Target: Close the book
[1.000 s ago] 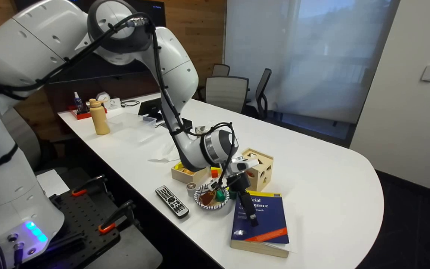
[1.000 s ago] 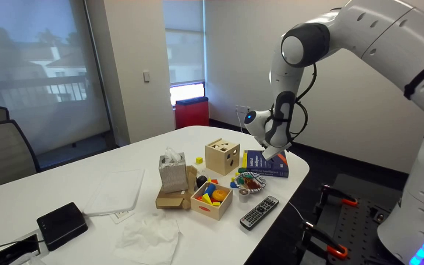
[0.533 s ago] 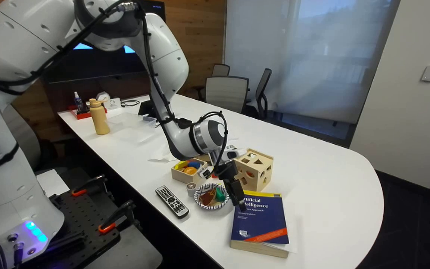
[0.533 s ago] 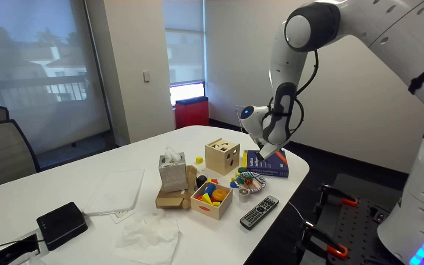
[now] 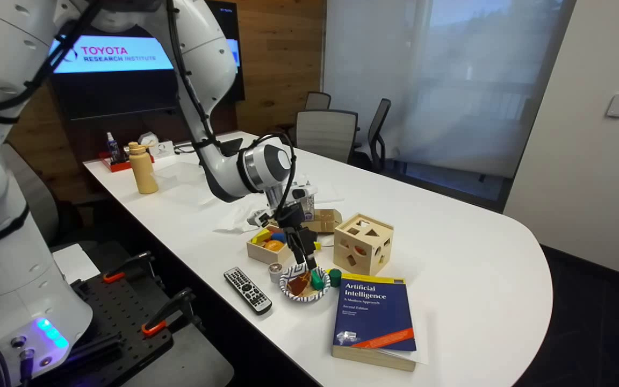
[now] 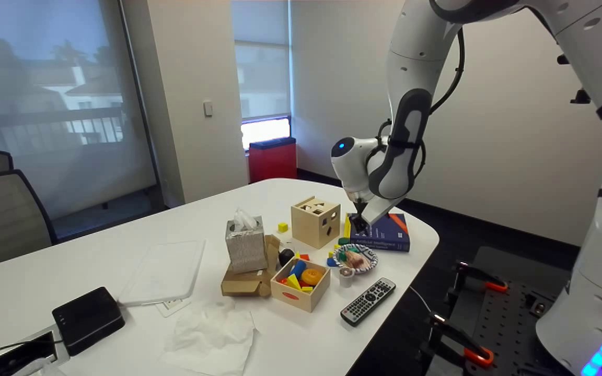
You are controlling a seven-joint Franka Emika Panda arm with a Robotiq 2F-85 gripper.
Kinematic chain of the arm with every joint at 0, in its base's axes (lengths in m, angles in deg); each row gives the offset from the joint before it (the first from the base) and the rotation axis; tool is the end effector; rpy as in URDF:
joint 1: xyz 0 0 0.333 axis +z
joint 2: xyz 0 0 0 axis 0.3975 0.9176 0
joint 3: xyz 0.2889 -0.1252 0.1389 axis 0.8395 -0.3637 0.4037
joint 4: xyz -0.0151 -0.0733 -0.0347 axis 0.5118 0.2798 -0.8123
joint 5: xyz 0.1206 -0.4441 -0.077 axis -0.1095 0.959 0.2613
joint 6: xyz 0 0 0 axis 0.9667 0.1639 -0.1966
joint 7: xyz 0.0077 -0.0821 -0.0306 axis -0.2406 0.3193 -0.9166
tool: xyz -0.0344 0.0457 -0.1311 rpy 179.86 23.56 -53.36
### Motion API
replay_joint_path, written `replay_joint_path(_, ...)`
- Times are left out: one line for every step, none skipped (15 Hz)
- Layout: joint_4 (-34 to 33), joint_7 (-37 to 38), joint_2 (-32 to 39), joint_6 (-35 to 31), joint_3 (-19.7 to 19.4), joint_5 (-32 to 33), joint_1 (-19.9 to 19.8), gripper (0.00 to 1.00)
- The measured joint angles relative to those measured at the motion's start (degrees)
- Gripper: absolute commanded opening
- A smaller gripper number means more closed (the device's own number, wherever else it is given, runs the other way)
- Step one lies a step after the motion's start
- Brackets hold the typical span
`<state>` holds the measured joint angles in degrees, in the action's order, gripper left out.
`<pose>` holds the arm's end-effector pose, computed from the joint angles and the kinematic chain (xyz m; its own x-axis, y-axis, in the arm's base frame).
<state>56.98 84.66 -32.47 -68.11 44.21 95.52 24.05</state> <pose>0.5260 -0.1855 0.0262 0.9202 -0.3752 0.1119 -0.3787 -0.7804 0.4975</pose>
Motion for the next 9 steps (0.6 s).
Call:
replay_joint_path(1.3, -1.0, -1.5, 0.2, 1.0, -0.4, 0.1, 1.0)
replay_joint_path(2.4, -2.3, -2.9, 0.5, 2.1, -1.1, 0.1, 1.0)
replay_joint_path(3.4, -3.8, -4.2, 0.9, 3.2, -2.2, 0.1, 1.0)
replay_joint_path(4.2, -5.1, -5.3, 1.4, 4.2, -3.3, 0.1, 1.0)
replay_joint_path(4.7, -6.2, -6.1, 2.0, 5.2, -4.5, 0.2, 1.0)
replay_joint_path(5.1, -7.2, -6.8, 2.8, 6.0, -5.7, 0.4, 1.0)
replay_joint_path(5.3, -8.1, -7.3, 3.5, 6.5, -6.8, 0.8, 1.0)
replay_joint_path(5.5, -8.8, -7.7, 4.0, 7.0, -7.8, 1.1, 1.0)
replay_joint_path(5.5, -9.4, -8.0, 4.6, 7.4, -8.9, 1.5, 1.0)
